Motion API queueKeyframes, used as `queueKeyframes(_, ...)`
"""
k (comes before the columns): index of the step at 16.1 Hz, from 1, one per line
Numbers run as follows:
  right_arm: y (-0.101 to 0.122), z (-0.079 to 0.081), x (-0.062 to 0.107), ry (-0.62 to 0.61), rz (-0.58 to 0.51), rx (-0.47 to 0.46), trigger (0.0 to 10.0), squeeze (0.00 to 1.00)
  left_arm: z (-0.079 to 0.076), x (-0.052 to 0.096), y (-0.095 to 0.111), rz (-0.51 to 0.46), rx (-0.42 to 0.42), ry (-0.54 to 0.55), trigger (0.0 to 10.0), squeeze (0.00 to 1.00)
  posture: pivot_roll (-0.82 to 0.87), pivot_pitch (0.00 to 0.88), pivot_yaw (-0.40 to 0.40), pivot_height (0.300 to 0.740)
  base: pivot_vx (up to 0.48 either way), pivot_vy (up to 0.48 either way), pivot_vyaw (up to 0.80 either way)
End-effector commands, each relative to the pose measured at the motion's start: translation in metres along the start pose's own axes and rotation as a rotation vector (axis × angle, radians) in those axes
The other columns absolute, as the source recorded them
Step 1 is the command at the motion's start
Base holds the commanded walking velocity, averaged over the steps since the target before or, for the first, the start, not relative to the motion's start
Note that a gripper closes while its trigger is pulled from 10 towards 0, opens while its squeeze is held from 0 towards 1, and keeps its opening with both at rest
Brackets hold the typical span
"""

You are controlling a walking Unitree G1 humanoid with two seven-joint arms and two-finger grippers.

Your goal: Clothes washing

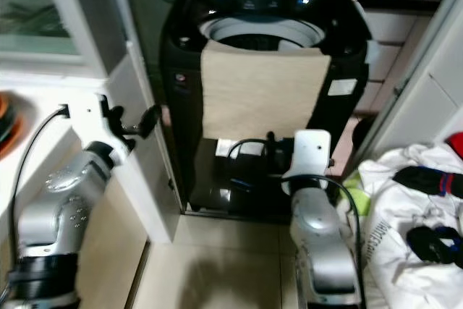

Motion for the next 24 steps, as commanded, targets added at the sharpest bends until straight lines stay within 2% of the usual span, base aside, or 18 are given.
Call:
queueKeyframes(1,0.006,-0.001,0.000,-0.011,-0.014,0.001,10.0,0.00,0.000,0.000,0.006,-0.010,-0.006,-0.006,10.0,0.00,-0.08,0.000,0.044,0.740,0.270,0.000,0.00)
queueKeyframes(4,0.005,0.000,0.002,-0.014,-0.010,0.005,10.0,0.00,-0.001,0.001,0.004,0.004,-0.020,-0.009,10.0,0.00,-0.09,0.000,0.046,0.740,0.271,0.000,0.00)
queueKeyframes(5,0.002,-0.001,0.003,-0.015,-0.003,0.012,10.0,0.00,0.003,0.003,-0.004,0.036,-0.039,0.013,10.0,0.00,-0.09,0.000,0.049,0.740,0.311,0.000,0.00)
queueKeyframes(10,0.000,-0.001,0.004,-0.011,0.007,0.022,10.0,0.00,0.002,0.008,-0.014,0.064,-0.039,0.016,10.0,0.00,-0.09,0.000,0.046,0.740,0.319,0.000,0.00)
queueKeyframes(14,-0.005,0.001,0.006,0.014,0.021,0.021,10.0,0.00,0.001,0.012,-0.022,0.089,-0.086,0.008,10.0,0.00,-0.09,0.000,0.041,0.740,0.320,0.000,0.00)
queueKeyframes(15,-0.009,-0.001,0.008,0.008,0.040,0.004,10.0,0.00,0.000,0.017,-0.033,0.111,-0.141,-0.006,10.0,0.00,-0.09,0.000,0.039,0.740,0.311,0.000,-0.79)
queueKeyframes(18,-0.013,-0.004,0.010,0.002,0.048,0.032,10.0,0.00,0.002,0.031,-0.058,0.157,-0.183,-0.020,10.0,0.00,-0.09,0.000,0.033,0.740,0.306,0.000,-0.79)
queueKeyframes(20,-0.014,-0.004,0.010,0.002,0.049,0.043,10.0,0.00,0.003,0.034,-0.063,0.169,-0.185,-0.021,10.0,0.00,-0.09,0.000,0.033,0.740,0.304,0.000,-0.80)
queueKeyframes(22,-0.018,-0.009,0.014,-0.011,0.053,0.052,10.0,0.00,0.001,0.043,-0.075,0.201,-0.244,-0.048,10.0,0.00,-0.09,0.000,0.019,0.740,0.307,0.000,-0.64)
queueKeyframes(24,-0.017,-0.010,0.016,-0.010,0.047,0.065,10.0,0.00,0.001,0.046,-0.077,0.195,-0.247,-0.049,10.0,0.00,-0.09,0.000,0.016,0.740,0.306,0.000,-0.24)
Point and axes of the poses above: a point about 5 cm out from each wrist's last joint towards the gripper, its own x axis pointing back from the gripper into the wrist, its own y axis along the axis of the wrist's last joint, z = x × y, the point moved 3 cm from there along -x, pointing out of the wrist towards the gripper, and after that the axes turned 8 degrees about -x, right-handed, at the moved point
